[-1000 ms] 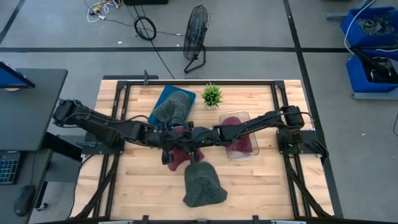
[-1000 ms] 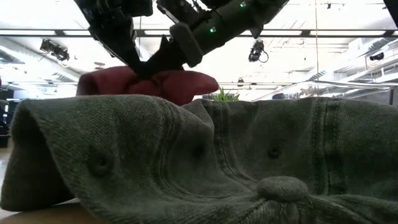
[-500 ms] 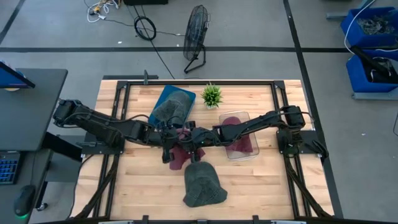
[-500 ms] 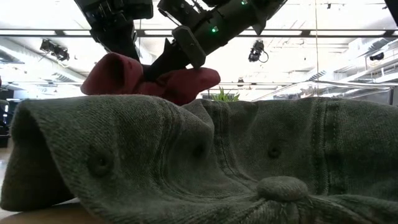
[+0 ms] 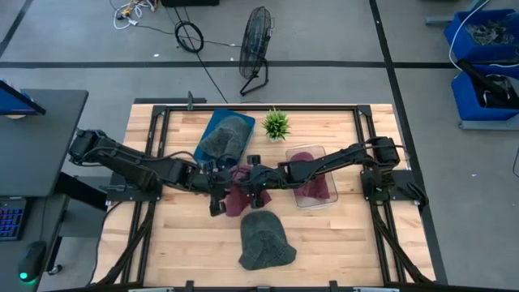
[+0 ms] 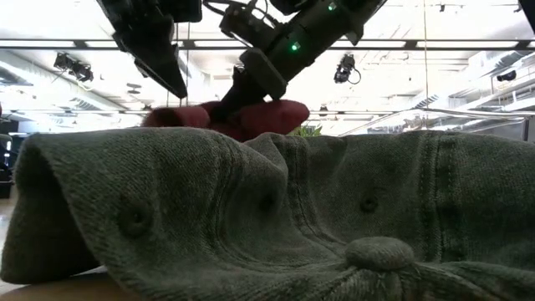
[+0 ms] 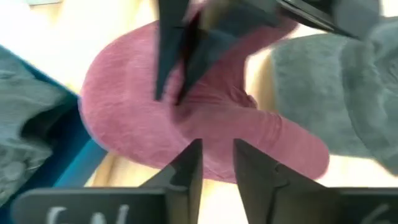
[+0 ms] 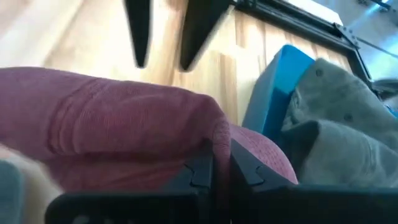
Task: Pick & Place hat
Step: Put the red cap into the transparent bin
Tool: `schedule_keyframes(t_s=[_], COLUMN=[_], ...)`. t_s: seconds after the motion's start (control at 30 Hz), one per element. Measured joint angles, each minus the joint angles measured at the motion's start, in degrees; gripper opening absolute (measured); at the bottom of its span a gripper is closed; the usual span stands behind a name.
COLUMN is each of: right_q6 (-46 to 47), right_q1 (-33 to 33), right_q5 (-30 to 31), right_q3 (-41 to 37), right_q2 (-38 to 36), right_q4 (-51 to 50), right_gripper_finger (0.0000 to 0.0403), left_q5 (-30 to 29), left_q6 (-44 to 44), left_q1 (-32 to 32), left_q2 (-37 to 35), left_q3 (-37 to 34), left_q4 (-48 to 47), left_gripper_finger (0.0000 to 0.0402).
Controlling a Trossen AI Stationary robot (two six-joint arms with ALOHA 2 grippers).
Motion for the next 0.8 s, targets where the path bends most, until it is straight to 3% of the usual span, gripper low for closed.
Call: schedule_keyframes(t_s=[0.2, 0.33, 0.47, 0.67, 0.8], right_q6=[-0.84, -4.20, -5.29, 7.17, 14.76], right_q1=[1.19, 3.00, 5.05, 5.65, 5.61], right_q5=[8.71, 18.62, 27.31, 26.75, 26.76], right_q3=[-0.02, 0.04, 0.11, -1.13, -8.42], right_q2=[-4.11, -12.59, -23.09, -36.30, -42.66], right_q4=[-6.15, -11.76, -24.62, -48.02, -54.36], right_gripper_finger=[0.0018, 0.0018, 0.0018, 0.0018, 0.0014], left_q5=[-0.75, -2.22, -3.01, -3.09, -4.55], left_q6=[-3.73, -4.07, -4.05, -4.05, -4.03], left_q1=[0.57, 0.65, 0.67, 0.67, 0.67], left_q2=[0.00, 0.00, 0.02, 0.02, 0.04], left_q3=[0.00, 0.00, 0.00, -0.02, -0.02], left_q4=[-0.21, -0.30, -0.66, -0.81, -0.82], left_gripper_finger=[0.0127, 0.0122, 0.0117, 0.0116, 0.0116])
